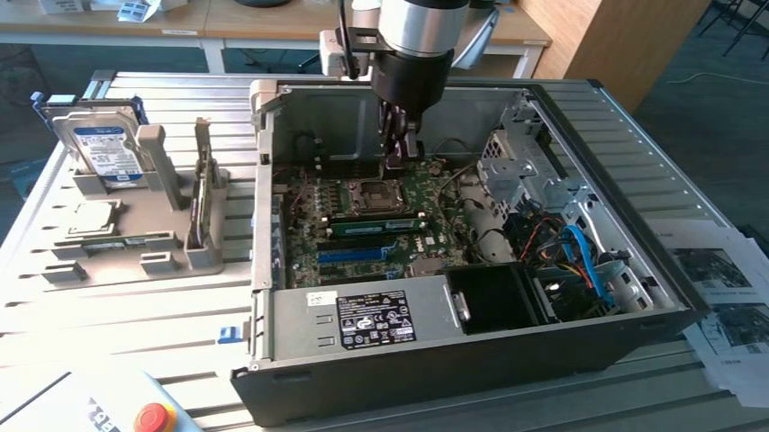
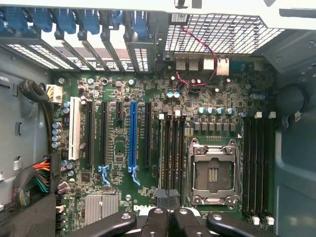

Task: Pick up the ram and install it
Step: 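Press down the ram until it locks into place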

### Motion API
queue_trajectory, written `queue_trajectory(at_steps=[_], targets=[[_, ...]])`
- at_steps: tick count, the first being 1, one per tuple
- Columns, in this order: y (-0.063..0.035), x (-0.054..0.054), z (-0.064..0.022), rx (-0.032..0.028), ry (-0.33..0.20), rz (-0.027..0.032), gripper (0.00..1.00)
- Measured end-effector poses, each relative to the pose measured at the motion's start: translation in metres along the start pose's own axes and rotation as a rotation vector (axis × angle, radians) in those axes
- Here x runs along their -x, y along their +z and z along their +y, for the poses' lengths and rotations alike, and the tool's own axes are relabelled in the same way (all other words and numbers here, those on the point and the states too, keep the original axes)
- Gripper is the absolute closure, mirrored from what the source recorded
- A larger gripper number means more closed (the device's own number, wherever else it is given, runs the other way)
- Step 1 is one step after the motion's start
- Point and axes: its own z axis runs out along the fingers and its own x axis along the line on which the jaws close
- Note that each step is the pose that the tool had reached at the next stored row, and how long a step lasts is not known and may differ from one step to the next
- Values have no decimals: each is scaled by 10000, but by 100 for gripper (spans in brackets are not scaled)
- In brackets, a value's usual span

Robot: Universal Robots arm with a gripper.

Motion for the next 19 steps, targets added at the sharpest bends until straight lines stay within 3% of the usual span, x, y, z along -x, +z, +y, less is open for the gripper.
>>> queue_trajectory(at_steps=[9,19], targets=[[0,0,0,-3,81,-2,90],[0,0,0,-39,1831,-37,90]])
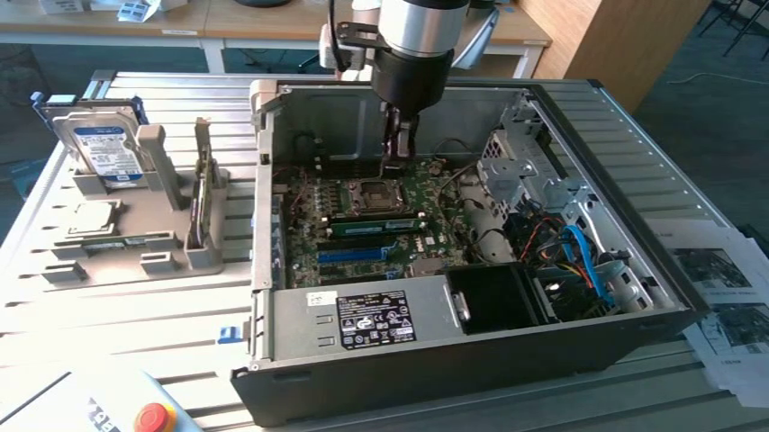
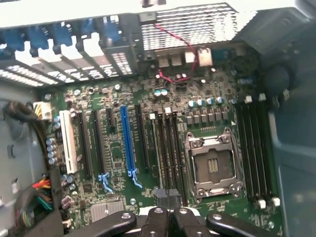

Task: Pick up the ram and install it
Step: 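Press down the ram until it locks into place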

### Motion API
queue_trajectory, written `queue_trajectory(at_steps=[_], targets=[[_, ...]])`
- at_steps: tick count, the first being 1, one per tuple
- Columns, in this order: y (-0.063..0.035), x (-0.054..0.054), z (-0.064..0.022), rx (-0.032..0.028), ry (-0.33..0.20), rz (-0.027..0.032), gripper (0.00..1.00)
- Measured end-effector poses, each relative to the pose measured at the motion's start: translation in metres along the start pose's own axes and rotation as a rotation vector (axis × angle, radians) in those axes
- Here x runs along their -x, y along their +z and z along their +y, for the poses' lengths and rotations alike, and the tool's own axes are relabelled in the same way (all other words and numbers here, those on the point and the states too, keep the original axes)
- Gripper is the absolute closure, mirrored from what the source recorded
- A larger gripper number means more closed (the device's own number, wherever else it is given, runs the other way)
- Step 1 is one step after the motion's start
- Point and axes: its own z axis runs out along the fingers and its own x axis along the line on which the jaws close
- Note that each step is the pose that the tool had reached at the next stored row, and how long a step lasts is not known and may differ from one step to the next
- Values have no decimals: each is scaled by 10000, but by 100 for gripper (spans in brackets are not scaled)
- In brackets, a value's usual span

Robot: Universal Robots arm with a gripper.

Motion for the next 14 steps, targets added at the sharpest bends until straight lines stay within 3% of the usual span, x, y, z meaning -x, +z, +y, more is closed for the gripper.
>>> queue_trajectory(at_steps=[5,14], targets=[[0,0,0,-22,864,-18,90],[0,0,0,-130,2237,-53,90]])
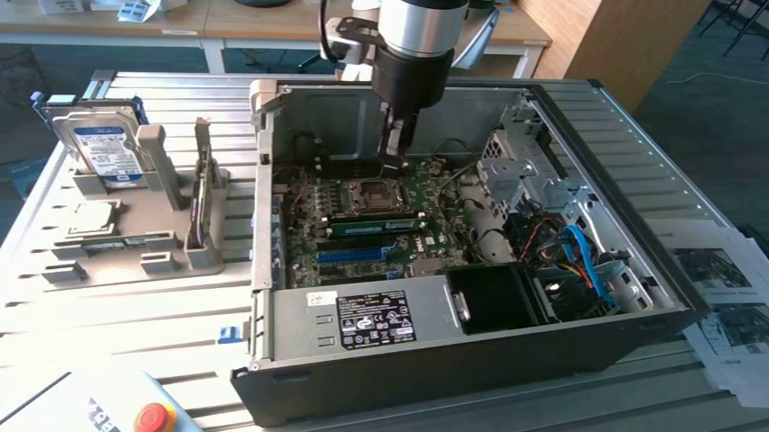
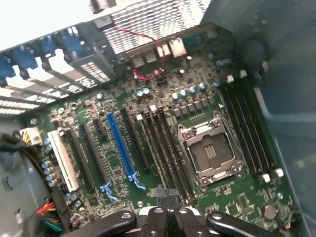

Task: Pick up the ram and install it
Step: 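Press down the ram until it locks into place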

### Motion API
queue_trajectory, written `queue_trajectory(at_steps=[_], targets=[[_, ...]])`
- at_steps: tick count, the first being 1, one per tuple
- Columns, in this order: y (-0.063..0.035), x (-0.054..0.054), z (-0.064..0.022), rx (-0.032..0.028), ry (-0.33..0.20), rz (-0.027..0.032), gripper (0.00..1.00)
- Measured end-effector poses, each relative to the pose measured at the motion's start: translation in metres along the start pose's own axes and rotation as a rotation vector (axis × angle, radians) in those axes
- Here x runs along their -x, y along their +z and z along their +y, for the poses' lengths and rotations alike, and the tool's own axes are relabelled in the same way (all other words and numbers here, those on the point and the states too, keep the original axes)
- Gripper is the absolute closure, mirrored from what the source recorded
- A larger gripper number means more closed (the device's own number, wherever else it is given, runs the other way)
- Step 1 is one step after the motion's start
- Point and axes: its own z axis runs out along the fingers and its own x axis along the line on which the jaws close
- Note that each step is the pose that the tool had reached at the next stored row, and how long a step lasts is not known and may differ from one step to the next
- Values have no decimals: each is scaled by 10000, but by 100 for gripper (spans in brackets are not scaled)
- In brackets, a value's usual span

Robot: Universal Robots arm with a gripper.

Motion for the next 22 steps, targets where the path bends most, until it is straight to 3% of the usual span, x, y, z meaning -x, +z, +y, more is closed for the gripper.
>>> queue_trajectory(at_steps=[15,22], targets=[[0,0,0,-67,2096,-33,90],[0,0,0,-130,3065,-67,90]])
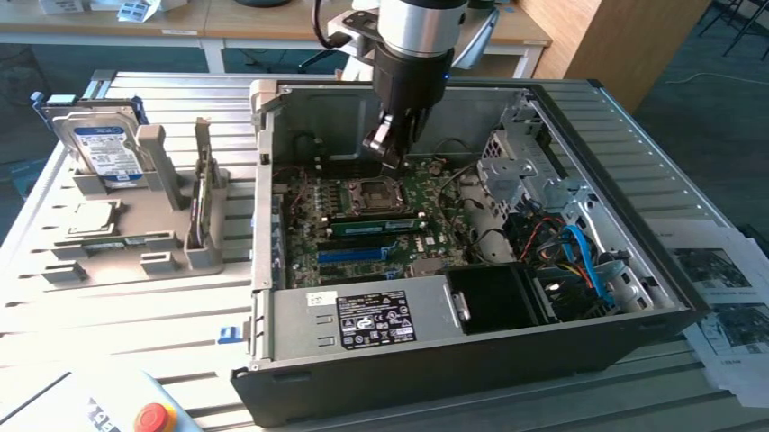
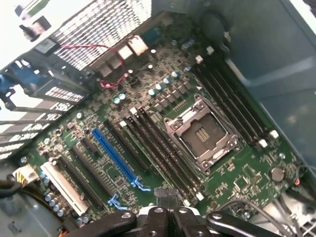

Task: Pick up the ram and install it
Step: 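Press down the ram until it locks into place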

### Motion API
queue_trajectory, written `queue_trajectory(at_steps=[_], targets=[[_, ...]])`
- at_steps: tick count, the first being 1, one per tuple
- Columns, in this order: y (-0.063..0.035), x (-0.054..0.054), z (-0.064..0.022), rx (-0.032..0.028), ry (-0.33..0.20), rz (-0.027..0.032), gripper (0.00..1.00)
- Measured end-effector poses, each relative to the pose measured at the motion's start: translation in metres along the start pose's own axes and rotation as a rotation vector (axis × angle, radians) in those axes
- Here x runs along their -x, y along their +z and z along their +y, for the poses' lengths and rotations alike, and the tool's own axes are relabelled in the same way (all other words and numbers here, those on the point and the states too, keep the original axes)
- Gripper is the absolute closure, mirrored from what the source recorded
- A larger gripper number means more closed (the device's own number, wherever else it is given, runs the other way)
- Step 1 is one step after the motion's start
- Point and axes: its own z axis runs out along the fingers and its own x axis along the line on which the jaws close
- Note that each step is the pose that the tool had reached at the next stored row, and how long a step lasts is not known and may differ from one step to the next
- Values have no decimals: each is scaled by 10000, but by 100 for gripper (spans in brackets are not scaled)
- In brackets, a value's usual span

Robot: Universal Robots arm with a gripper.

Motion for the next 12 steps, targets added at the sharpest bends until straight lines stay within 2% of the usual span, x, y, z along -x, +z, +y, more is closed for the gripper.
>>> queue_trajectory(at_steps=[12], targets=[[0,2,1,-109,1924,-61,90]])
